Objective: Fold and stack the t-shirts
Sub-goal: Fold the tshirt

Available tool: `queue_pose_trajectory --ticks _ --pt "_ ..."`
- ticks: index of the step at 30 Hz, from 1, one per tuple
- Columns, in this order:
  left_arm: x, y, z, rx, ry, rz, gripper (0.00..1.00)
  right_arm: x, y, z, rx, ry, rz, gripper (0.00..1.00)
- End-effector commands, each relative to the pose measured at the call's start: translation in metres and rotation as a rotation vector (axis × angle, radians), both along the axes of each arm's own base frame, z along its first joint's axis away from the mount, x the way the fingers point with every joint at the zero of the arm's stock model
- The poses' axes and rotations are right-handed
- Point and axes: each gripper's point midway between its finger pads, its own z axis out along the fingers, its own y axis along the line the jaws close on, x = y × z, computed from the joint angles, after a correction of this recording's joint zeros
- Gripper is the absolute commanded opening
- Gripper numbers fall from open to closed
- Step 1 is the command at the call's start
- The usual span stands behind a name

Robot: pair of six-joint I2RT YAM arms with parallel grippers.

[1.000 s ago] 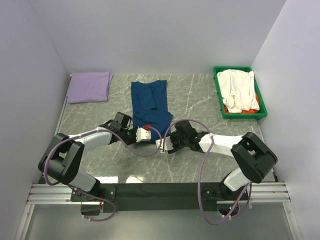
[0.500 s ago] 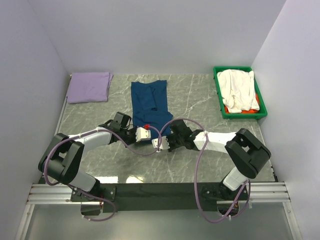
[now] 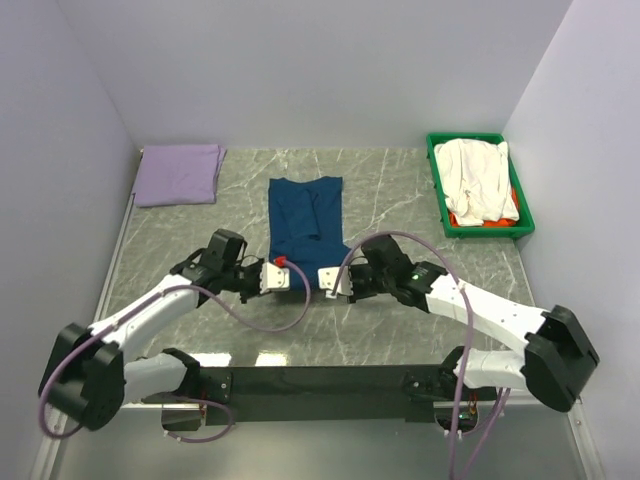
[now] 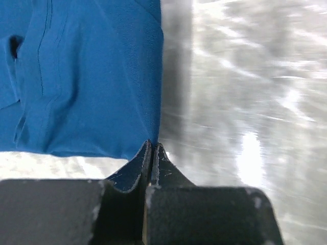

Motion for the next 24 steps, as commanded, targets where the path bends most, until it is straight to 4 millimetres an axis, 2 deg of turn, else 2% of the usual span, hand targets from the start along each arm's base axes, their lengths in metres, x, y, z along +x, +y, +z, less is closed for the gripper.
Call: queue_pose_trajectory --ticks 1,2,4,5,7,8,10,12,15,18,19,21,22,24 --pt "-0.041 0.000 0.005 -0.036 0.090 -0.069 0.01 -0.034 -0.013 -0.004 -0.015 0.122 0.000 0.00" --pt "-0.047 -0.001 0.016 -0.059 0.073 -0.079 0.01 -0.039 -0.013 0.005 0.007 0.115 0.006 0.00" --pt "-0.070 0.001 0.023 -0.074 0.128 -0.115 0.01 -0.057 -0.016 0.010 0.013 0.154 0.029 0.00" --pt "-0.077 0.002 0.035 -0.094 0.111 -0.128 0.01 -0.064 -0.018 0.019 0.035 0.145 0.041 0.00" --pt "-0.099 0.005 0.042 -0.107 0.155 -0.163 0.01 -0.084 -0.021 0.025 0.043 0.173 0.081 0.00" --pt "-0.104 0.005 0.053 -0.126 0.132 -0.176 0.01 -0.090 -0.022 0.037 0.076 0.155 0.096 0.00" --pt "-0.121 0.007 0.060 -0.143 0.163 -0.201 0.01 -0.102 -0.025 0.045 0.089 0.158 0.127 0.00" --pt "-0.128 0.008 0.074 -0.164 0.138 -0.227 0.01 -0.108 -0.025 0.061 0.130 0.137 0.144 0.00" --pt "-0.120 0.004 0.095 -0.200 0.129 -0.168 0.01 -0.101 -0.021 0.081 0.168 0.106 0.119 0.00" --pt "-0.103 0.001 0.111 -0.199 0.112 -0.136 0.01 -0.086 -0.018 0.090 0.158 0.079 0.094 0.00" --pt "-0.094 0.001 0.120 -0.206 0.098 -0.116 0.01 -0.079 -0.016 0.089 0.151 0.079 0.087 0.00" --pt "-0.081 0.002 0.116 -0.196 0.134 -0.113 0.01 -0.061 -0.017 0.096 0.164 0.061 0.071 0.00" --pt "-0.063 0.007 0.124 -0.206 0.114 -0.070 0.01 -0.053 -0.015 0.091 0.149 0.082 0.067 0.00" --pt "-0.040 0.009 0.119 -0.199 0.134 -0.055 0.01 -0.032 -0.018 0.098 0.152 0.067 0.059 0.00"
